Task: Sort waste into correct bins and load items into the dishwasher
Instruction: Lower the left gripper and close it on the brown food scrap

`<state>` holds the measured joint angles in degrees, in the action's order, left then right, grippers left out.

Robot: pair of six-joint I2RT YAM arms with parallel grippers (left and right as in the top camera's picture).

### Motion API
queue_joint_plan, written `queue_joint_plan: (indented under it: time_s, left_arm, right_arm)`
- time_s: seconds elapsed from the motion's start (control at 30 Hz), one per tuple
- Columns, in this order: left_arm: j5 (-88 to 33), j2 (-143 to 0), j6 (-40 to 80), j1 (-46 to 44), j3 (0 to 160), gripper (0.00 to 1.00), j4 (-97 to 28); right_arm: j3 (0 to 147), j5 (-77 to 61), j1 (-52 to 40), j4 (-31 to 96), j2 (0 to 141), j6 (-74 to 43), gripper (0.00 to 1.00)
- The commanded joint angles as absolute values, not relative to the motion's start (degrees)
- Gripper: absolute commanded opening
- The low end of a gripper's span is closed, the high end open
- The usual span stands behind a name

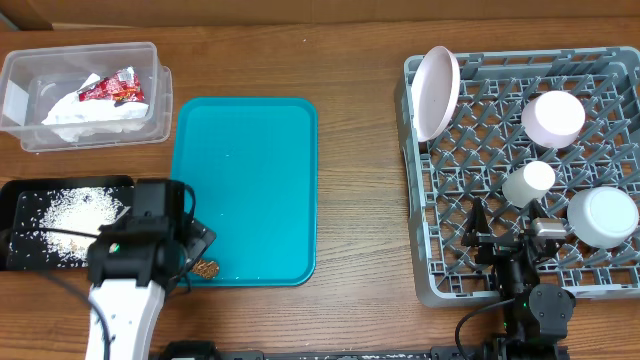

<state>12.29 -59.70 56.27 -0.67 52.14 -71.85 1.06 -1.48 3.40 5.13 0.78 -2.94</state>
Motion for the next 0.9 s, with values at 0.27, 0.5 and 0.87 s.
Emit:
queue_joint_plan:
  time_s: [0.27, 0.5, 0.87]
  left_arm:
    - [11.4, -75.9, 60.07, -0.67, 47.79, 0.73, -58.37]
    - [10.94, -85.14, 60.93, -0.67, 47.79, 0.67, -56.77]
    - [10.46, -90.35, 60.93, -0.67, 47.7, 0.66, -55.29]
  right_arm:
    - [0.47, -1.54, 3.73, 4.75, 0.16, -1.89, 1.0]
    - [0.47, -1.54, 3.73, 4.75, 0.16, -1.89, 1.0]
    - [0.47, -1.54, 3.73, 4.75, 0.16, -1.89, 1.0]
